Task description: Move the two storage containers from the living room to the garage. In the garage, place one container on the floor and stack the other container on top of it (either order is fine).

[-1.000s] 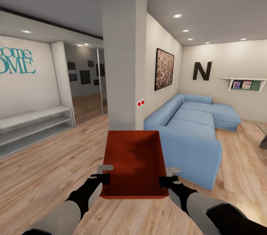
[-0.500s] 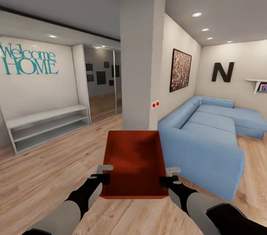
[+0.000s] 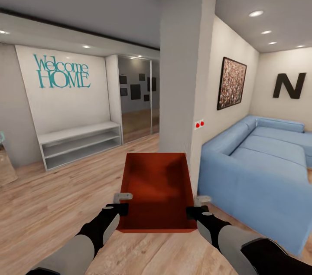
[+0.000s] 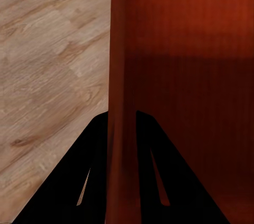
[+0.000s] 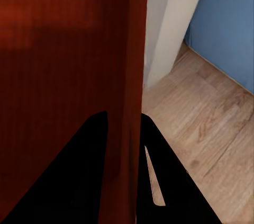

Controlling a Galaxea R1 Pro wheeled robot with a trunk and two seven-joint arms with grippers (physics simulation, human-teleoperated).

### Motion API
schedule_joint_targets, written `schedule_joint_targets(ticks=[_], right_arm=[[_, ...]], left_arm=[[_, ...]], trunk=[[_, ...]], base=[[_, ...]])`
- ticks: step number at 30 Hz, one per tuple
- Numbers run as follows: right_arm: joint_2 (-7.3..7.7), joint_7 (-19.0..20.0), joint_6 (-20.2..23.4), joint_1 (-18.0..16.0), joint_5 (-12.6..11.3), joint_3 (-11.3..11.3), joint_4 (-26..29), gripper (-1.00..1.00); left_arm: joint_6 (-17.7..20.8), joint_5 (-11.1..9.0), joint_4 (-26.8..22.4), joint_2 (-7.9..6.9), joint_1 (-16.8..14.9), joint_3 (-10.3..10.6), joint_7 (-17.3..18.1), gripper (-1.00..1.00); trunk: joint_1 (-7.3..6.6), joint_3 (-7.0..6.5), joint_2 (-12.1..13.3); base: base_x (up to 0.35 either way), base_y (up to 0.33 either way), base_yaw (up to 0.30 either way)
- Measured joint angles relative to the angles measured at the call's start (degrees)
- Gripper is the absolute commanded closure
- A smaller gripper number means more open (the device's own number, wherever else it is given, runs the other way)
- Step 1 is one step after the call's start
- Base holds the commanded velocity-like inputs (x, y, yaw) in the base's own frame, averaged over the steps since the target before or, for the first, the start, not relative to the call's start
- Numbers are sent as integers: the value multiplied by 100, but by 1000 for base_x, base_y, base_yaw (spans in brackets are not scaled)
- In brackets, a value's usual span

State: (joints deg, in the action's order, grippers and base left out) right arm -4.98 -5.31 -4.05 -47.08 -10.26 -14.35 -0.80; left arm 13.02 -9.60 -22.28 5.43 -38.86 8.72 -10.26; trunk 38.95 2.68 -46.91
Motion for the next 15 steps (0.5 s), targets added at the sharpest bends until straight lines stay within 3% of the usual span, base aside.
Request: schedule_joint_targets(ticks=[15], right_arm=[[0, 0, 0, 0, -1, -2, 0, 100]], left_arm=[[-1, 12, 1, 2, 0, -12, 1, 100]], trunk=[[0, -45, 0]], base=[[0, 0, 268]])
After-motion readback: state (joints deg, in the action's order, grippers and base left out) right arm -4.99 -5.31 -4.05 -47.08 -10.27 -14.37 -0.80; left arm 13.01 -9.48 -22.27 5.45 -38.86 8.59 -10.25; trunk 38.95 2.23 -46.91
